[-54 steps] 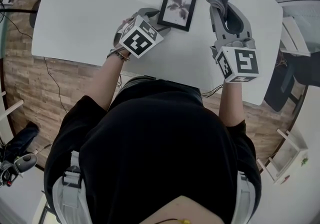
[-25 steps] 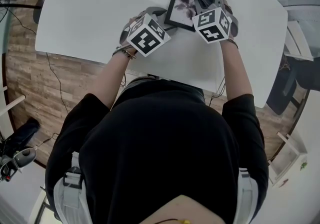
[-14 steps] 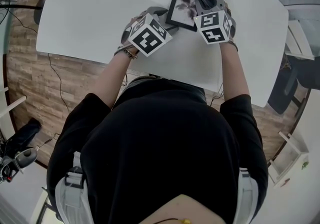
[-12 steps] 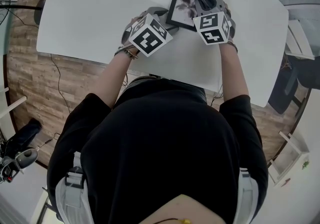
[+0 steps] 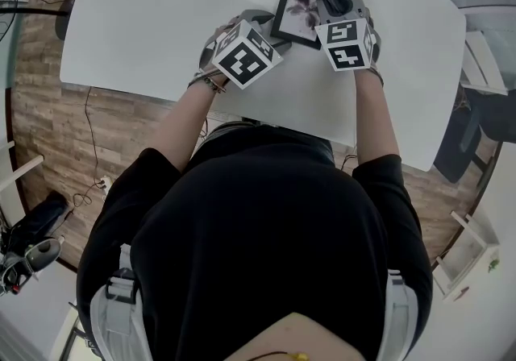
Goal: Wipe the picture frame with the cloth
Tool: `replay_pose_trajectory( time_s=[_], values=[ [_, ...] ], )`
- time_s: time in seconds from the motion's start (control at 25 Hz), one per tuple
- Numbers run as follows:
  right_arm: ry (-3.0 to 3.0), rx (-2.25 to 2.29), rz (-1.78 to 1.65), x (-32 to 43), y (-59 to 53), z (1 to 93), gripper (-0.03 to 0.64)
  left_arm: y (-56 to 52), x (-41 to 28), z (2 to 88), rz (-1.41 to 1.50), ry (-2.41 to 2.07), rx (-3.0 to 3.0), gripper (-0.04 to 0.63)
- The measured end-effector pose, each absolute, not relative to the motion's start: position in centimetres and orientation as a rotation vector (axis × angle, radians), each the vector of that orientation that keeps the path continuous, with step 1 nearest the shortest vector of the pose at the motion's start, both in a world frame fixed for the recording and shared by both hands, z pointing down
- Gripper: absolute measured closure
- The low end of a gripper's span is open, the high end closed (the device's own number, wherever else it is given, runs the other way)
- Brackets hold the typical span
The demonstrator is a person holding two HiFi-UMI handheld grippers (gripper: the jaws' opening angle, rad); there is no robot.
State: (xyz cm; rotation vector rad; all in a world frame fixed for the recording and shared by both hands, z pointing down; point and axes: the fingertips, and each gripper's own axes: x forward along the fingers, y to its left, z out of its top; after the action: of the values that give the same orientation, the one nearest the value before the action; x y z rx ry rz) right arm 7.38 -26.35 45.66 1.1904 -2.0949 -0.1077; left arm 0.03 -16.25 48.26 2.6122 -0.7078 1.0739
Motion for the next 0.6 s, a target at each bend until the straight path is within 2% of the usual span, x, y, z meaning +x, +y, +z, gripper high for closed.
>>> replay_pose_trajectory(
  time_s=[0.6],
  values=[
    [-2.109, 1.256, -0.079, 7.92, -25.40, 45.69, 0.520, -16.22, 0.41, 48.33, 1.075, -0.711, 2.615, 0.308]
  ],
)
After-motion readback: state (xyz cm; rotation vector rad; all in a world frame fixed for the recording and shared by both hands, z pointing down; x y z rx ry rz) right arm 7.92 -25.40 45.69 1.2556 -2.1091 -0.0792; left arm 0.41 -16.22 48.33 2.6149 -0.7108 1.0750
